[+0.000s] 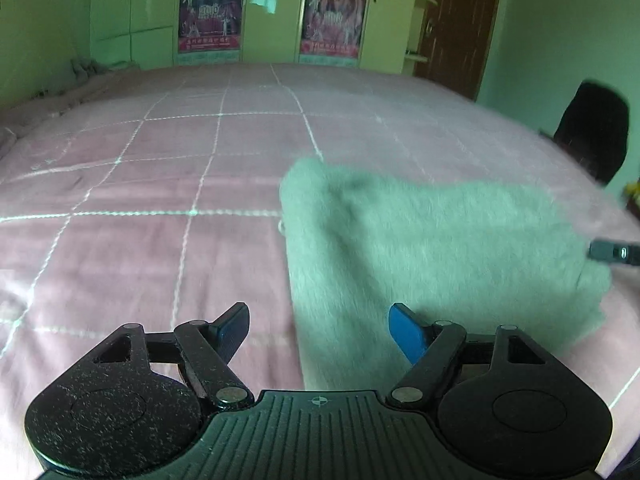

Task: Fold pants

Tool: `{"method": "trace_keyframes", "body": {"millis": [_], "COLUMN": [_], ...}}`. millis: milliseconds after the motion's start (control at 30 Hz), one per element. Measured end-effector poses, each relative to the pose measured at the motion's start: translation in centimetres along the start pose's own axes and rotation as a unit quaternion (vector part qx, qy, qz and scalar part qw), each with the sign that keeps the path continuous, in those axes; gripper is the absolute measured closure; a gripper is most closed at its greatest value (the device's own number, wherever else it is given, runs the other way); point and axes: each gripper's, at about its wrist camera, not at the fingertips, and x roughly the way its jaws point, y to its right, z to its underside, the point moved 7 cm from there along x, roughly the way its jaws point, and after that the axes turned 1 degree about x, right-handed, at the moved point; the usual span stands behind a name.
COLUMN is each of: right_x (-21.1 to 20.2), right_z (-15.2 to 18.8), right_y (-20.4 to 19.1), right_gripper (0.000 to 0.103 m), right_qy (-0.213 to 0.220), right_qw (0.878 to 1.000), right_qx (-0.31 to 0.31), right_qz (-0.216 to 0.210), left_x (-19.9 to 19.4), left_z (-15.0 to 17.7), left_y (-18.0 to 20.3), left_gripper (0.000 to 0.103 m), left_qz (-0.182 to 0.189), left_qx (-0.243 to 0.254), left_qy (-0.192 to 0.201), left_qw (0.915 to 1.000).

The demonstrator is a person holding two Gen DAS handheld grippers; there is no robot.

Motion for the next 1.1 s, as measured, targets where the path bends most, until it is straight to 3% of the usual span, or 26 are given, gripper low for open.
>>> {"method": "trace_keyframes", "body": {"millis": [33, 100, 200, 300, 467, 500, 533, 567, 600, 733, 767, 833, 967, 1100], "right_x": [-0.5, -0.6, 0.8, 2.5, 4.0, 4.5, 5.1, 5.8, 6.4, 8.5, 8.8, 9.2, 8.9, 11.0], "right_z": [-0.5, -1.1, -1.3, 0.0, 0.6, 0.5, 0.5, 0.4, 0.2, -0.3, -0.5, -1.1, -4.4, -9.9], "right_y": [0.2, 0.8, 2.4, 3.6, 4.9, 5.2, 5.4, 5.4, 5.2, 3.2, 2.7, 1.9, 0.3, -1.9], "right_gripper": [0.033, 0.034, 0.032, 0.03, 0.035, 0.037, 0.042, 0.046, 0.046, 0.047, 0.05, 0.056, 0.058, 0.059], "right_qy": [0.01, 0.003, -0.043, -0.12, -0.143, -0.143, -0.143, -0.144, -0.145, -0.153, -0.156, -0.158, -0.144, -0.123], "right_qw": [1.0, 1.0, 0.995, 0.973, 0.946, 0.942, 0.939, 0.937, 0.936, 0.941, 0.943, 0.945, 0.941, 0.939], "right_qx": [-0.002, 0.002, 0.054, 0.136, 0.185, 0.197, 0.206, 0.212, 0.214, 0.188, 0.177, 0.16, 0.142, 0.124], "right_qz": [-0.003, -0.028, -0.071, -0.145, -0.224, -0.23, -0.235, -0.238, -0.239, -0.236, -0.233, -0.236, -0.27, -0.297], "left_x": [0.3, 1.8, 3.6, 4.8, 7.6, 8.3, 9.1, 9.9, 10.5, 10.7, 10.4, 9.4, 8.5, 10.2], "left_z": [-0.3, -0.4, 0.2, 1.1, 1.2, 1.1, 1.1, 1.3, 1.5, 1.4, 1.4, 0.6, -3.4, -9.3], "left_y": [-0.7, -1.9, -3.5, -4.1, -4.8, -4.8, -4.7, -4.8, -4.7, -3.7, -3.9, -4.1, -4.4, -6.4], "left_gripper": [0.026, 0.027, 0.035, 0.035, 0.036, 0.045, 0.052, 0.069, 0.072, 0.076, 0.078, 0.078, 0.078, 0.078], "left_qz": [0.016, 0.084, 0.174, 0.247, 0.323, 0.331, 0.332, 0.326, 0.33, 0.337, 0.34, 0.369, 0.373, 0.358], "left_qx": [-0.02, -0.072, -0.138, -0.182, -0.25, -0.258, -0.264, -0.269, -0.277, -0.27, -0.281, -0.304, -0.279, -0.273], "left_qy": [-0.004, -0.032, -0.062, -0.096, -0.1, -0.097, -0.098, -0.1, -0.1, -0.076, -0.069, -0.035, 0.006, 0.03], "left_qw": [0.9997, 0.9934, 0.9731, 0.9471, 0.9075, 0.9024, 0.9002, 0.9005, 0.8969, 0.8988, 0.8949, 0.8778, 0.885, 0.8924]}}
